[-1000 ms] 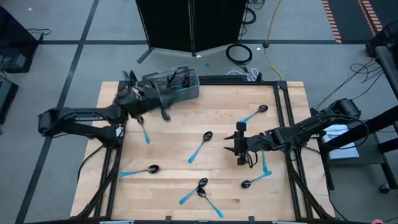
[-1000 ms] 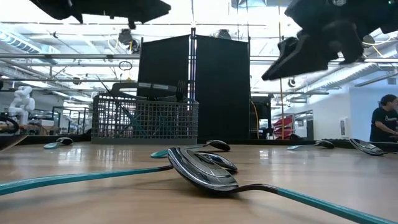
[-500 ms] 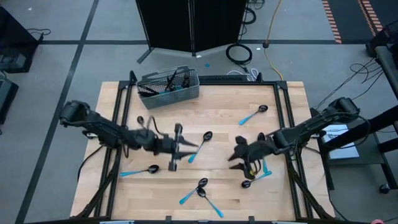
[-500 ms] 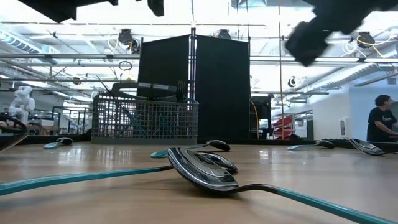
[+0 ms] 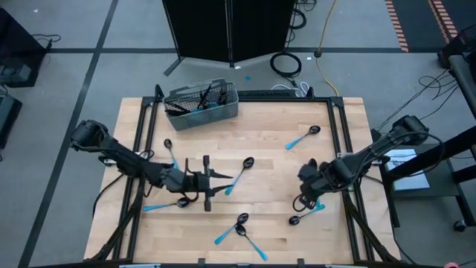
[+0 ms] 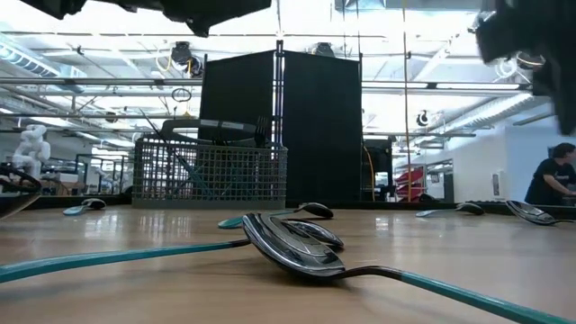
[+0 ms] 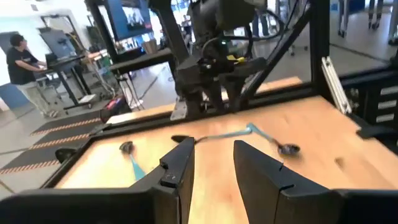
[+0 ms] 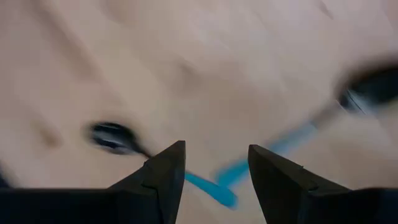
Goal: Sort silverware
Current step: Put the blue spoon into the silverware basket
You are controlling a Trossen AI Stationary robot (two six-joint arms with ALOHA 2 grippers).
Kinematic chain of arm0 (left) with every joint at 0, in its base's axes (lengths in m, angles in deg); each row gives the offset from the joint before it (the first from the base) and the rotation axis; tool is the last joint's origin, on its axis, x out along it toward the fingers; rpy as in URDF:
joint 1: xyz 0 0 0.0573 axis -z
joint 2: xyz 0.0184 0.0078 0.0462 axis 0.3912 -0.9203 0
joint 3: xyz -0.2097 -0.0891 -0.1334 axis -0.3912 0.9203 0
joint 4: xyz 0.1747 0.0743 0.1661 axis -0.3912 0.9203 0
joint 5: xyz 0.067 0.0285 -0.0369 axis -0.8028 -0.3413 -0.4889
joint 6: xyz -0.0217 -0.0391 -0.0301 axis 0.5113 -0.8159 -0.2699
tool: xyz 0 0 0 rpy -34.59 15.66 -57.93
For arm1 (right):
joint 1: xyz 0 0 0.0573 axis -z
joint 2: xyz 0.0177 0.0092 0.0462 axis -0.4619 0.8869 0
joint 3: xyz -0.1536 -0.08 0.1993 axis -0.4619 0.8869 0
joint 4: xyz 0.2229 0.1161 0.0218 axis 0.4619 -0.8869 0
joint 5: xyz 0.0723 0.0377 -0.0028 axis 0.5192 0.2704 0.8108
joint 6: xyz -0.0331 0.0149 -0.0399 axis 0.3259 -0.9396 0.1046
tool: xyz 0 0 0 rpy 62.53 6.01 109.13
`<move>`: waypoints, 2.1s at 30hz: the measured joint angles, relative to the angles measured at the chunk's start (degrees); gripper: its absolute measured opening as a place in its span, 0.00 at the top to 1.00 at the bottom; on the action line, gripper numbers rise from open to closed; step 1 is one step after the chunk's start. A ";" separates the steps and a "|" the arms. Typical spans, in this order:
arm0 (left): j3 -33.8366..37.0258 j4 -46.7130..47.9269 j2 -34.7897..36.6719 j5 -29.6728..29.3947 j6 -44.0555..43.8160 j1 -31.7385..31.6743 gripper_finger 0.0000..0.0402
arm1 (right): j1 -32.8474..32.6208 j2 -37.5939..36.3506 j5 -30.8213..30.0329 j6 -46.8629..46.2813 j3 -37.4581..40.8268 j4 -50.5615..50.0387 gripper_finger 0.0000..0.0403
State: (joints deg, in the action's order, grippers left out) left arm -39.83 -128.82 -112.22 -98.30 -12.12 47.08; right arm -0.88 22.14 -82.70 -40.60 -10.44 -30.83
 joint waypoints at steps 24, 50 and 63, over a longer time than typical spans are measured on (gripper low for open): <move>0.02 2.12 -0.52 9.33 -1.94 -3.03 0.73 | 5.17 -0.44 -1.59 -18.19 20.44 8.38 0.58; 0.02 -4.76 -0.50 6.62 -12.16 -3.88 0.73 | 5.19 -0.62 -6.04 -10.84 18.21 12.61 1.00; -1.00 -7.76 -8.10 -6.16 -50.30 -8.77 0.73 | 5.53 -0.63 -23.72 9.00 7.90 22.60 1.00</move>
State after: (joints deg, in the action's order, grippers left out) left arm -40.83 -136.58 -120.32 -104.47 -62.42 38.31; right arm 4.64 21.50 -106.42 -31.60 -2.54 -8.23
